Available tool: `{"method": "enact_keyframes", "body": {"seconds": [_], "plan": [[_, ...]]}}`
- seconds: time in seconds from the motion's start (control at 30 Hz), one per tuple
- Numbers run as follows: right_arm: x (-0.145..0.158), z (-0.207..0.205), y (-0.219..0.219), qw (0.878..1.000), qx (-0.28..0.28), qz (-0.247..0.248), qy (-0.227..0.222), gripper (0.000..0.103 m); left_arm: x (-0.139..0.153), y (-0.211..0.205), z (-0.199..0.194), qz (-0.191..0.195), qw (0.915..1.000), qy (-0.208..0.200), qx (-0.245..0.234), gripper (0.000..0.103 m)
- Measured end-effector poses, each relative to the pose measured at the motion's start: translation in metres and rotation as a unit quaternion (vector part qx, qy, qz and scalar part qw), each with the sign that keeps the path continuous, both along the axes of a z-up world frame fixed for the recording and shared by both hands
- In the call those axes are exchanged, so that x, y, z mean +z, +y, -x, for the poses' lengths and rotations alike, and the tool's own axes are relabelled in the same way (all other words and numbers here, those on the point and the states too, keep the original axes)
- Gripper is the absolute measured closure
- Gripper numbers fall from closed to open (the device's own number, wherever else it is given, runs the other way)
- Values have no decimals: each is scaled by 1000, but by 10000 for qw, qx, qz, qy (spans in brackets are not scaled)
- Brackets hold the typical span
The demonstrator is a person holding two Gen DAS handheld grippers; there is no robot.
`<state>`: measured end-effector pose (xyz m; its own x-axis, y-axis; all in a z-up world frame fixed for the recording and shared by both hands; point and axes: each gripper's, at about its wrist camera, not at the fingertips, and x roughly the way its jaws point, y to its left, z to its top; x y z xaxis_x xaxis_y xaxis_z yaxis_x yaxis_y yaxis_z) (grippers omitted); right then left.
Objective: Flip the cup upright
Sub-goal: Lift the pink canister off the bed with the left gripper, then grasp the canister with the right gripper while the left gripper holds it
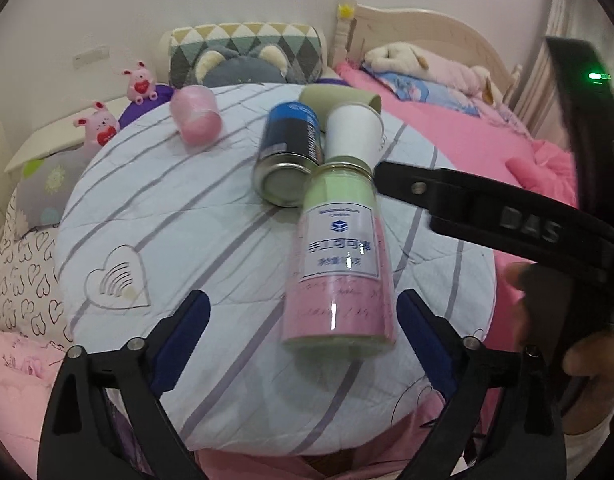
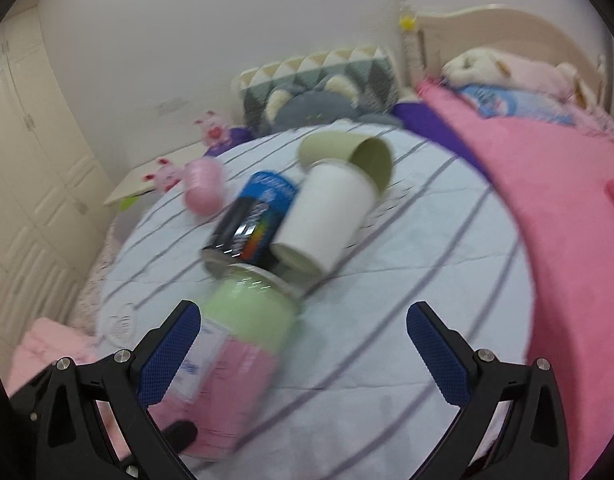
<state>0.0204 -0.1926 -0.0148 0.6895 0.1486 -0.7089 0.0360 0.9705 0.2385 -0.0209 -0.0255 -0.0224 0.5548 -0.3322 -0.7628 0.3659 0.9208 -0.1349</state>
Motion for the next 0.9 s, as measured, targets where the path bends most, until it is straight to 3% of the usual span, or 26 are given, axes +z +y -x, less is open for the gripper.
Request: {"method": "enact_keyframes", "body": {"seconds": [0.3, 0.47, 0.5, 0.6, 0.77, 0.9], "plan": [[-31, -36, 24, 9893, 236, -822, 1181, 0, -4, 11, -4, 21, 10000, -1, -11, 7], [-50, -49, 27, 9817, 313, -1000, 1589, 0, -8, 13, -7, 178, 9998, 66, -75, 5], [-54, -50, 27, 9800, 372, -1086, 1623, 4, -8, 14, -8, 198, 9997, 65, -90, 5], [-59, -54, 28, 9781, 474, -1103, 1699, 22, -8, 15, -9, 218, 9997, 68, -101, 3], [-53, -46, 25, 9823, 558, -1159, 1365, 22, -9, 19, -9, 284, 9995, 84, -89, 3], [-30, -32, 28, 9926, 550, -726, 804, 23, -10, 18, -9, 273, 9996, 93, -81, 2]]}}
